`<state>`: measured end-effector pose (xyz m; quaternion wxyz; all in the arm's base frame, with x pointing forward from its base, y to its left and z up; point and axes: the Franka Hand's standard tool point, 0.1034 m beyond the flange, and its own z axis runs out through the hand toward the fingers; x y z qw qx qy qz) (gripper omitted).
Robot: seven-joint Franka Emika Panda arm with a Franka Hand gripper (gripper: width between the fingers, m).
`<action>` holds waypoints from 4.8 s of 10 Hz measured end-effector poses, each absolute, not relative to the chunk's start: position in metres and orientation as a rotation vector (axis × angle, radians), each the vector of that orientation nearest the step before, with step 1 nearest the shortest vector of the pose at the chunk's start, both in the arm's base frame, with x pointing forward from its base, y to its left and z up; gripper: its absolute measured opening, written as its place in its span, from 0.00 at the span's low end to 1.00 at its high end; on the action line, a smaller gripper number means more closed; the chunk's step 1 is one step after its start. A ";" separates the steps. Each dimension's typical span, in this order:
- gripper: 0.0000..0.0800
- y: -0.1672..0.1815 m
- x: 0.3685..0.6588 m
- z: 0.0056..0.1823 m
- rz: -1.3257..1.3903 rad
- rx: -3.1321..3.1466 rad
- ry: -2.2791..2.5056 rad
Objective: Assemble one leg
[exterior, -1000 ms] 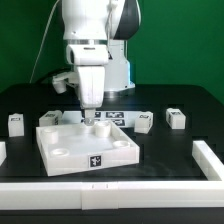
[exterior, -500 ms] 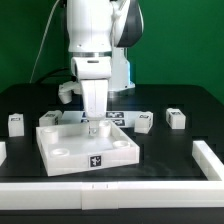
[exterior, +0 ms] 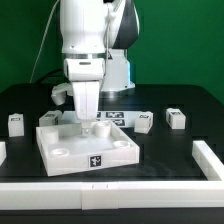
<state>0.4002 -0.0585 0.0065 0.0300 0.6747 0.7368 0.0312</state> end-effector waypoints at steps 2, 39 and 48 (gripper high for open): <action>0.08 -0.058 0.400 0.006 0.096 2.079 2.274; 0.30 0.086 0.489 0.007 -0.074 2.158 2.230; 0.81 0.087 0.473 0.028 -0.054 2.248 2.122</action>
Offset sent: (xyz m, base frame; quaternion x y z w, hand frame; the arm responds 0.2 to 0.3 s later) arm 0.0000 0.0000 0.0000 0.0000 0.0000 0.0000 1.0000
